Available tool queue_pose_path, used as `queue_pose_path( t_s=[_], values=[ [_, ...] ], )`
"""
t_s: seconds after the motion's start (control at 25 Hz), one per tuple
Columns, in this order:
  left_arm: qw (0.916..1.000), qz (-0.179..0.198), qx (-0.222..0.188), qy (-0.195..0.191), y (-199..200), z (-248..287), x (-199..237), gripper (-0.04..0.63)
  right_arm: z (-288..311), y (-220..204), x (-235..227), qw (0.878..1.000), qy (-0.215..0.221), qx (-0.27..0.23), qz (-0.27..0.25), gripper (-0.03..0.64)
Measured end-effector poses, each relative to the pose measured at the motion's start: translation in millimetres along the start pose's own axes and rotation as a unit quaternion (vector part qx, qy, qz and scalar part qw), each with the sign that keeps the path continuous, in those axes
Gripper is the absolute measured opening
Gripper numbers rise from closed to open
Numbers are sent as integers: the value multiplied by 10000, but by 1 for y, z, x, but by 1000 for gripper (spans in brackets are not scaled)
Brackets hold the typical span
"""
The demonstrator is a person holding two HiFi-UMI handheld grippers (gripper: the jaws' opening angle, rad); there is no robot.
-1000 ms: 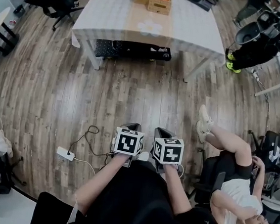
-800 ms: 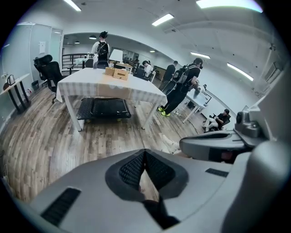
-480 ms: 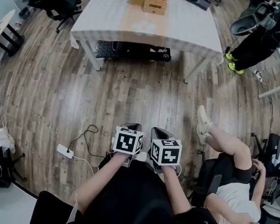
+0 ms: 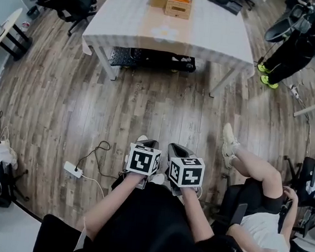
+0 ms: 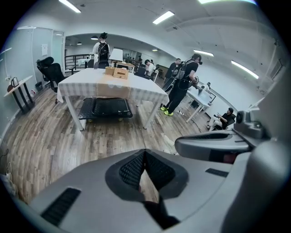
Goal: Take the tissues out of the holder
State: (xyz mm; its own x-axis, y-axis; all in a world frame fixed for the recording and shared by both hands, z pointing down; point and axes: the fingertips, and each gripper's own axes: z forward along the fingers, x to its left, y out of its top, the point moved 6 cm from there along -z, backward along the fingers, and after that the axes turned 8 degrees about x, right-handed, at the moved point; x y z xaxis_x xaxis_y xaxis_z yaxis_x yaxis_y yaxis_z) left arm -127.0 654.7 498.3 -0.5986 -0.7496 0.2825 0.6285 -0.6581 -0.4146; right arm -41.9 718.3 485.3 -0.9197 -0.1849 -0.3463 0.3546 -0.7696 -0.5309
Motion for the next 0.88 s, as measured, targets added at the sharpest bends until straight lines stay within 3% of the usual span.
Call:
queue_pose_path(
  t_s=[0.44,0.88],
  values=[
    [9996,188,-115,-158,68,19,23,-2,25,65,-20,9996,-275,-93,-22,15],
    [9996,-31,-256,-78,116,11,78,-2,67,126,0,9995,-106,110,-289,15]
  ],
)
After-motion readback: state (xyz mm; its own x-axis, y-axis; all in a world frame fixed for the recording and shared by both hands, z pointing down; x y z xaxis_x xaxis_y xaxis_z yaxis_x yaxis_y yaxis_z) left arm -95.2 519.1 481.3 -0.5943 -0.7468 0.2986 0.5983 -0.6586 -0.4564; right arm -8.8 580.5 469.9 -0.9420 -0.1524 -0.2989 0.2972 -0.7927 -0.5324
